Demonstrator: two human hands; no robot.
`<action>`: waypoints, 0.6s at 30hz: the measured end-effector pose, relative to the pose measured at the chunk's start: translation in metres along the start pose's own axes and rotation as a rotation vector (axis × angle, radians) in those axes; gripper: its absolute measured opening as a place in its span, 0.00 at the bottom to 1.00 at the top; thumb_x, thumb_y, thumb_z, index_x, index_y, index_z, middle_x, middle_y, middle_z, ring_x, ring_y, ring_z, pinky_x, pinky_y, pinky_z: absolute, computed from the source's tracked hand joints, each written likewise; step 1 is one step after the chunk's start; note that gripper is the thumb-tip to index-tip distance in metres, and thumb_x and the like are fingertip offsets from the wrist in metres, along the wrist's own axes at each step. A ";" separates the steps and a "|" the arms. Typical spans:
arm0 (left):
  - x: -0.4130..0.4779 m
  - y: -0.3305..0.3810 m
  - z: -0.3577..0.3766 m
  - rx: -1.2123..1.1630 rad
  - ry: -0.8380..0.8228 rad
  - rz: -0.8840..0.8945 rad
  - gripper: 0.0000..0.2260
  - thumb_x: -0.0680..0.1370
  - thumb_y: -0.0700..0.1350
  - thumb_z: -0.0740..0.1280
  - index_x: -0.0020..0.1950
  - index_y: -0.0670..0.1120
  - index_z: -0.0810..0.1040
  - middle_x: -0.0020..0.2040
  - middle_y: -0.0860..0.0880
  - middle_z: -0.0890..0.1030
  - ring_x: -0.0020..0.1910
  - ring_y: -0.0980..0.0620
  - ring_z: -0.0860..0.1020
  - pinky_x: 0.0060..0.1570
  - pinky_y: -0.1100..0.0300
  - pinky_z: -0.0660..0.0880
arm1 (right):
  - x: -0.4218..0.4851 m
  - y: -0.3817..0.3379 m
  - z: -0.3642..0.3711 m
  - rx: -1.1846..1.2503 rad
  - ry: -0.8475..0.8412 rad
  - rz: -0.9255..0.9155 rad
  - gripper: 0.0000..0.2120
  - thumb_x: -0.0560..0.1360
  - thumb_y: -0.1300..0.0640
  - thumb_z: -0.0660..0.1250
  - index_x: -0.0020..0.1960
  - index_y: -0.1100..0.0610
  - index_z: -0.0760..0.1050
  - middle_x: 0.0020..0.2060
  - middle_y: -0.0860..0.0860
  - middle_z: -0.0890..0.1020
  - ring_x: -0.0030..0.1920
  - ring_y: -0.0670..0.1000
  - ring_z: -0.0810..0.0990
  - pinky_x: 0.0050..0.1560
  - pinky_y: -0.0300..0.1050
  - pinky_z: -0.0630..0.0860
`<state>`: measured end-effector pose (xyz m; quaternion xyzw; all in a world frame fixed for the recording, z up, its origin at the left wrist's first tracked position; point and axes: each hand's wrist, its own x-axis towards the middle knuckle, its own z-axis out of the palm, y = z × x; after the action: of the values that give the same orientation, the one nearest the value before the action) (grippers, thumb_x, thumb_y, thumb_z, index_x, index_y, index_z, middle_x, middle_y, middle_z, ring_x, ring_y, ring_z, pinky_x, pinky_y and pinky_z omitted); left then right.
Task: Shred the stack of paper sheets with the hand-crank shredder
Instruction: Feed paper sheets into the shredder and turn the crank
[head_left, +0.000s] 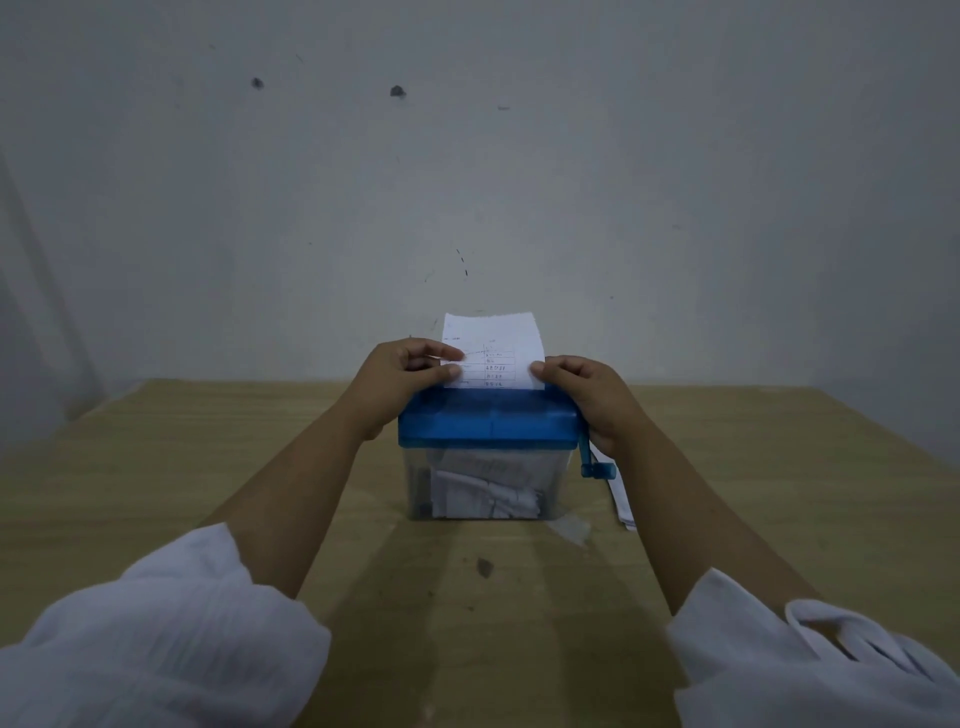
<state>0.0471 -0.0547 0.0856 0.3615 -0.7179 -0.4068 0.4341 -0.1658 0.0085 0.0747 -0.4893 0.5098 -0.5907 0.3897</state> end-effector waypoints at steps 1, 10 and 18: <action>-0.001 0.000 -0.001 -0.001 -0.003 -0.002 0.06 0.75 0.41 0.70 0.51 0.49 0.81 0.45 0.54 0.82 0.43 0.61 0.78 0.41 0.71 0.76 | -0.002 0.000 0.001 0.002 0.001 -0.002 0.06 0.74 0.58 0.68 0.45 0.61 0.78 0.41 0.52 0.81 0.40 0.48 0.80 0.39 0.38 0.79; -0.025 0.007 -0.005 -0.071 0.022 -0.028 0.14 0.71 0.41 0.73 0.53 0.53 0.78 0.45 0.45 0.84 0.42 0.57 0.81 0.46 0.62 0.79 | -0.018 -0.003 -0.001 -0.034 0.003 -0.007 0.08 0.72 0.59 0.70 0.49 0.63 0.78 0.43 0.53 0.81 0.41 0.49 0.80 0.43 0.39 0.80; -0.047 0.018 0.025 0.682 0.207 0.520 0.22 0.74 0.61 0.63 0.63 0.51 0.72 0.72 0.52 0.66 0.76 0.52 0.54 0.71 0.56 0.51 | -0.015 -0.010 0.000 -0.199 -0.001 0.001 0.07 0.73 0.57 0.71 0.47 0.61 0.80 0.43 0.55 0.81 0.42 0.52 0.79 0.45 0.47 0.77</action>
<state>0.0383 0.0006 0.0786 0.3301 -0.8309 0.0146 0.4477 -0.1626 0.0244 0.0824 -0.5256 0.5659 -0.5367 0.3397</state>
